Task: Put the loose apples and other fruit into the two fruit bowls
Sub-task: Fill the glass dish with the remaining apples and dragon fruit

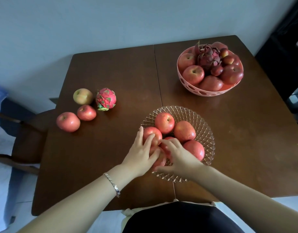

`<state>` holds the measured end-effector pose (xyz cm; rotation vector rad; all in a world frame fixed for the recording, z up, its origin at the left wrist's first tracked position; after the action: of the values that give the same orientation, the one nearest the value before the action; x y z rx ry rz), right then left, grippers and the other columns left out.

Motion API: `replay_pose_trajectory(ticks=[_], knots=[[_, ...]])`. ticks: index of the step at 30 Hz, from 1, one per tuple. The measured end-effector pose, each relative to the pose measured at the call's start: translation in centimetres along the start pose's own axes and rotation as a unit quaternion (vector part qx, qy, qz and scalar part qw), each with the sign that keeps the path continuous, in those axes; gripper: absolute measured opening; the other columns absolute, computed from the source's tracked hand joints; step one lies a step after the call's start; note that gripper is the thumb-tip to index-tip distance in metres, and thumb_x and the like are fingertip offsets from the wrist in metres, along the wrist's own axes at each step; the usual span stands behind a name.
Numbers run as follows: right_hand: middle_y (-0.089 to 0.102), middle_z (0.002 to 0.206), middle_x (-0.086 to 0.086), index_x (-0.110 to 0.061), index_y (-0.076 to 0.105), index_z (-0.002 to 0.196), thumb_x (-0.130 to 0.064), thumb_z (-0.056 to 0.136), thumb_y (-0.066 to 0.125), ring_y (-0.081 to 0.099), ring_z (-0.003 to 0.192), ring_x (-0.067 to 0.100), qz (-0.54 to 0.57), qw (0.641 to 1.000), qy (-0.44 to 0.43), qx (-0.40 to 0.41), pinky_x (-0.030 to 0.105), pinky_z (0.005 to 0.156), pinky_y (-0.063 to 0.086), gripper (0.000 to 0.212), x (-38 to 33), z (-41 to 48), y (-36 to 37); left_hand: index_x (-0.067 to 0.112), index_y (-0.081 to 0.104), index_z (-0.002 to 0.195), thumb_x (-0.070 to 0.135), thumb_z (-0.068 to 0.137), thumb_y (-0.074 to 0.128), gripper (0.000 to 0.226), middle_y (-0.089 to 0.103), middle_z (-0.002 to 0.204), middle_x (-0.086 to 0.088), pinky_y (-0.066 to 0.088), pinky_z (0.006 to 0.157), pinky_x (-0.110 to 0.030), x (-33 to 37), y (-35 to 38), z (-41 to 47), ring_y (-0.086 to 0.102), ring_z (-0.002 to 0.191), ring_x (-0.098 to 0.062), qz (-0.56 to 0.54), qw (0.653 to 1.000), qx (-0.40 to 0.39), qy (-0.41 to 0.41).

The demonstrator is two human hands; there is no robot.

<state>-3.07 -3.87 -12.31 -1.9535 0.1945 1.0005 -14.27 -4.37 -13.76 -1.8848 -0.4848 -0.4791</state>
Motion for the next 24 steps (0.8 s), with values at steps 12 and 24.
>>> replay_pose_trajectory(ticks=[12, 24], knots=[[0.030, 0.118, 0.007, -0.041, 0.030, 0.130, -0.024, 0.063, 0.071, 0.053, 0.082, 0.025, -0.047, 0.980, 0.193, 0.015, 0.027, 0.060, 0.047, 0.080, 8.7, 3.7, -6.2, 0.025, 0.039, 0.127, 0.034, 0.089, 0.051, 0.041, 0.000, 0.157, -0.005, 0.040, 0.101, -0.033, 1.2, -0.4, -0.5, 0.016, 0.142, -0.028, -0.099, 0.978, 0.158, -0.093], [0.053, 0.093, 0.007, -0.018, 0.047, 0.106, -0.048, 0.077, 0.065, 0.055, 0.074, 0.026, 0.026, 0.950, 0.194, 0.242, 0.032, 0.066, 0.044, 0.045, 9.5, 3.1, -10.7, 0.025, 0.038, 0.127, 0.036, 0.088, 0.051, 0.042, -0.001, 0.156, -0.003, 0.044, 0.095, -0.030, 1.5, 0.0, -0.6, 0.013, 0.143, -0.027, -0.082, 0.975, 0.189, -0.084]])
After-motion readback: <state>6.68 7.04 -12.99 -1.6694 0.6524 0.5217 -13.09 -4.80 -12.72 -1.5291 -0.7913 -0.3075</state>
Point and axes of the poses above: each hand's wrist, its own z-axis towards the middle knuckle, its own y-axis out of the palm, x = y × z, the point moved 9 cm from there along z, towards the middle knuckle
